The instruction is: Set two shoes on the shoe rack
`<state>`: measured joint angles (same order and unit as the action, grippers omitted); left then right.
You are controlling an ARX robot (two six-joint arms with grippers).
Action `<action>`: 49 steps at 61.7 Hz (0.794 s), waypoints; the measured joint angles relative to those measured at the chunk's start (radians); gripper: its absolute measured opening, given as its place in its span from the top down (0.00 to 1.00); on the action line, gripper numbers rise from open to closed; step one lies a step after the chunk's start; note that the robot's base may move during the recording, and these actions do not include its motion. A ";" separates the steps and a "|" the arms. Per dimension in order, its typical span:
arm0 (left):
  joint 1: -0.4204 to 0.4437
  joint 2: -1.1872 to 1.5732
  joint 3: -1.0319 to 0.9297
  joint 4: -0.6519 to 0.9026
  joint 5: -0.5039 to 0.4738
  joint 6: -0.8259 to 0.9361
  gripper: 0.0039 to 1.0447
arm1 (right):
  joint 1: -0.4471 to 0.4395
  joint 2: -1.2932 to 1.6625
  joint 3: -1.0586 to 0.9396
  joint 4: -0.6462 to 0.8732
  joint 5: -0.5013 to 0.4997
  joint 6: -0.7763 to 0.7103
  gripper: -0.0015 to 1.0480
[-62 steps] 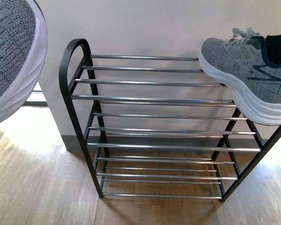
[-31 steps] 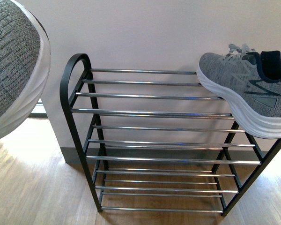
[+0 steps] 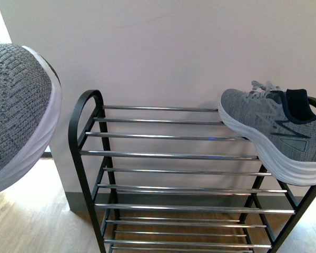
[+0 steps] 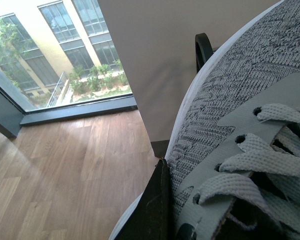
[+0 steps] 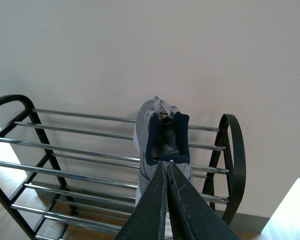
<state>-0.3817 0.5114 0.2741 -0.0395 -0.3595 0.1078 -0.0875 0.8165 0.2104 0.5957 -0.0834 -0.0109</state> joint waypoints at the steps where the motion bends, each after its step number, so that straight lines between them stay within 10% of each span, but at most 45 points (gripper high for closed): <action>1: 0.000 0.000 0.000 0.000 0.000 0.000 0.99 | 0.005 -0.010 -0.009 0.000 0.010 0.000 0.98; 49: 0.000 0.000 0.000 0.000 0.000 0.000 0.99 | 0.084 -0.356 -0.172 -0.182 0.083 0.000 0.98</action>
<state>-0.3817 0.5114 0.2741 -0.0395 -0.3595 0.1078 -0.0036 0.4602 0.0387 0.4133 -0.0002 -0.0105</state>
